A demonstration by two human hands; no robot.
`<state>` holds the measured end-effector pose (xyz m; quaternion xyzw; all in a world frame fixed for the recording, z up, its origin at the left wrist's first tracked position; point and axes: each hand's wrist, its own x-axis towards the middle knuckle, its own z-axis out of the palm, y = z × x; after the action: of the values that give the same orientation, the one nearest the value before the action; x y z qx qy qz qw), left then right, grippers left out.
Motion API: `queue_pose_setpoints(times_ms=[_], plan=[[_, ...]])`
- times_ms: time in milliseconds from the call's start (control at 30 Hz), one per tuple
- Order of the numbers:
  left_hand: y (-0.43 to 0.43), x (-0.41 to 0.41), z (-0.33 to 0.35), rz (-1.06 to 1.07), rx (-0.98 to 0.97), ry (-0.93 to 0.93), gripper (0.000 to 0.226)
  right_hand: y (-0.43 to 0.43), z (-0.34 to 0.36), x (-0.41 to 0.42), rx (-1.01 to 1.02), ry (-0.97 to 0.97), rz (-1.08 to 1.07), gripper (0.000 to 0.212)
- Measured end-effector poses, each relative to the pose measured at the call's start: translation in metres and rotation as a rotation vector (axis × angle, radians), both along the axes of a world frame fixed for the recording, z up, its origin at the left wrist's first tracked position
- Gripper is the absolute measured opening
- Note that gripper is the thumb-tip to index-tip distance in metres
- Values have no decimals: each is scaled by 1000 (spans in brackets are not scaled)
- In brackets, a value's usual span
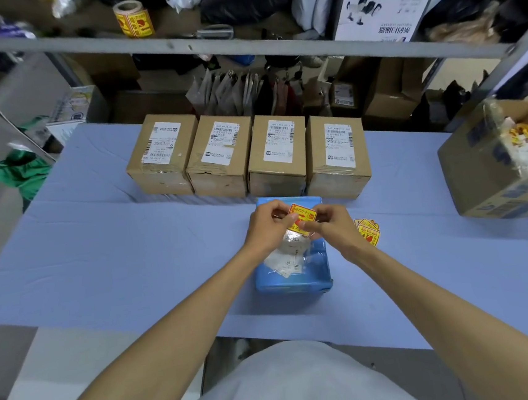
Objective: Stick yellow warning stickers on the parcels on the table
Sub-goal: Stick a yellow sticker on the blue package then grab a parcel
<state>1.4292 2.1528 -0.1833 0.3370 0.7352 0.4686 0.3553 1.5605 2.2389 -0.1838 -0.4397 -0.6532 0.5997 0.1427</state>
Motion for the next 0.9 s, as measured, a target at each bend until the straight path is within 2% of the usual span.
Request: queue_pose_setpoints(times_ms=[167,333,600,800,900], plan=[[1,-1,1,29,22,-145,9,4,8,-5,-128,90,-140,11],[-2,-1,1,-100,-29,-332,9,6,12,-12,-143,129,-229,11],[-2,-2,0,-55,-16,-343,6,-2,12,-17,-166,164,-170,9],[-2,-10,1,68,-4,-302,8,-1,14,-19,-143,92,-110,10],[-2,-16,2,60,-28,-306,9,0,13,-19,-137,33,-72,9]])
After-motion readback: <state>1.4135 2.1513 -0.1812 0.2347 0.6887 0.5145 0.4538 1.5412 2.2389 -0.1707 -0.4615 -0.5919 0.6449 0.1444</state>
